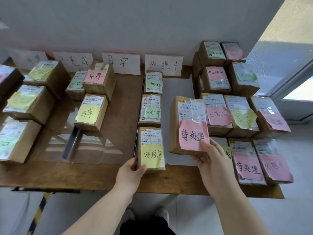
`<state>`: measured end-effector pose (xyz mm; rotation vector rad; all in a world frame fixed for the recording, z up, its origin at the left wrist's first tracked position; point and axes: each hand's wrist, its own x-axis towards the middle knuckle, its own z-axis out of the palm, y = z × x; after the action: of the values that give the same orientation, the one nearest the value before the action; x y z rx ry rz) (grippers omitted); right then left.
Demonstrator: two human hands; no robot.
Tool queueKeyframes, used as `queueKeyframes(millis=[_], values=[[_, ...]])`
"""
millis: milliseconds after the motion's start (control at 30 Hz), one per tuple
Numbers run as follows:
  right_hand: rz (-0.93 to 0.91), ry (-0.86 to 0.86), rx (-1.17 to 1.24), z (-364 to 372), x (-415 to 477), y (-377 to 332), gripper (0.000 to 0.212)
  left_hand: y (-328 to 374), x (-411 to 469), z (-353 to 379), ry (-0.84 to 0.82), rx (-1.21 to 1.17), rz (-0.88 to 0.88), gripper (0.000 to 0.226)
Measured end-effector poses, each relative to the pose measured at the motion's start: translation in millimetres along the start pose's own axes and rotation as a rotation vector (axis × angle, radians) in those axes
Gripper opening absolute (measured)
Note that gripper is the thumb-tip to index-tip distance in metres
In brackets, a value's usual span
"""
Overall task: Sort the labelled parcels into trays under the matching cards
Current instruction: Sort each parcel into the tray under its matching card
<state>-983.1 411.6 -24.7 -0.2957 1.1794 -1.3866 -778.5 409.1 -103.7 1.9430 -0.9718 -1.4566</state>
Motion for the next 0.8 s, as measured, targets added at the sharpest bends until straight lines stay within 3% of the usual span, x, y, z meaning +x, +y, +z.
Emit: queueKeyframes(millis=[200,333,400,467,567,800], values=[[0.008,-0.043,-0.015,1,11,-10,0.037,1,-2,3,0.125,0.286,0.117,0.038],[0.002,-0.075,0.0,2,14,-17,0.042,-1,-9,5,0.214,0.504,0.409,0.049],[0.004,-0.089,0.003,2,16,-19,0.041,-5,-10,7,0.225,0.72,0.63,0.053],[0.009,-0.107,0.008,4,17,-20,0.04,-7,-10,8,0.183,0.942,0.744,0.054],[0.015,-0.123,0.015,6,17,-21,0.04,-7,-13,10,0.136,1.098,0.796,0.054],[0.027,-0.128,0.012,6,16,-20,0.026,-9,-6,9,0.106,1.212,0.74,0.066]])
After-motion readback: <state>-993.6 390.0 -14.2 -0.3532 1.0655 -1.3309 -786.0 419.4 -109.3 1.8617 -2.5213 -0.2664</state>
